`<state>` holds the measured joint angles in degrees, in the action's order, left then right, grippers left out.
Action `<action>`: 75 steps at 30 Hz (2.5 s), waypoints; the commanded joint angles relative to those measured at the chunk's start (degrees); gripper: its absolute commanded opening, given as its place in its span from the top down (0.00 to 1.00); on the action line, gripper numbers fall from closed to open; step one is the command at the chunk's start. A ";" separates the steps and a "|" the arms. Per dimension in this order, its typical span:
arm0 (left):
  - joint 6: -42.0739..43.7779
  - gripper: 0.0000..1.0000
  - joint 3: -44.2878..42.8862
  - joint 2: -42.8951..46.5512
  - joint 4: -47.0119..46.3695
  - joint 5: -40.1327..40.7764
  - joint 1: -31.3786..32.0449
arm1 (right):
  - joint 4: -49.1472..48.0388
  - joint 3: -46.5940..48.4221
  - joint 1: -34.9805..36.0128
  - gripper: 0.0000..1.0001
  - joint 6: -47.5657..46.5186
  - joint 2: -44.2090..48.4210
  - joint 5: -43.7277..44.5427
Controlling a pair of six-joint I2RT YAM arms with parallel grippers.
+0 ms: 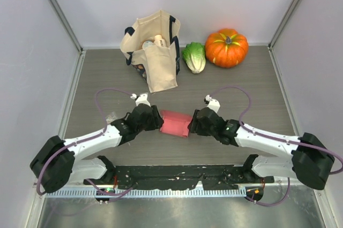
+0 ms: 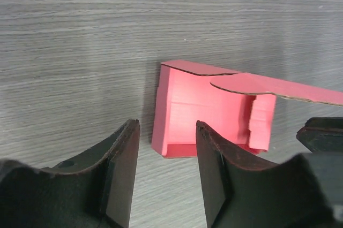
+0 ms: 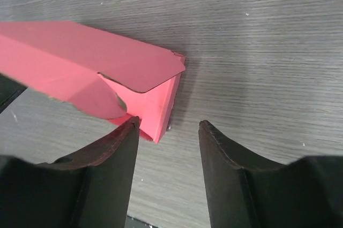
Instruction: Fold the paper box
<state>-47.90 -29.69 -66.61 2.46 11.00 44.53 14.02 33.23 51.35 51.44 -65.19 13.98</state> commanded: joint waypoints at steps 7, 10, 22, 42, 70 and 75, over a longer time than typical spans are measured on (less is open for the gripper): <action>3.87 0.58 -6.51 -10.90 0.62 11.93 6.44 | -10.50 1.66 3.67 0.56 0.51 -8.02 10.89; 3.78 0.65 -7.22 -12.84 0.44 13.60 7.41 | -10.42 2.45 3.67 0.59 -0.02 -10.39 11.34; 1.49 0.68 -7.13 -13.72 -0.17 14.66 9.69 | -9.02 5.88 5.95 0.73 -2.83 -17.78 13.53; -5.54 0.46 2.36 7.27 8.68 21.07 9.87 | 22.19 24.25 13.16 0.99 -5.47 -48.98 33.05; -11.62 0.00 -14.86 16.88 50.45 13.18 -25.84 | 11.90 16.77 9.82 0.28 -19.71 2.68 13.45; -3.54 0.00 -24.52 -1.39 49.31 12.80 -37.67 | 13.84 17.39 9.73 0.28 -23.13 8.40 13.00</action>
<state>-58.85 -47.37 -56.49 50.83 24.64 12.93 25.82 49.91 61.14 32.23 -59.86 27.53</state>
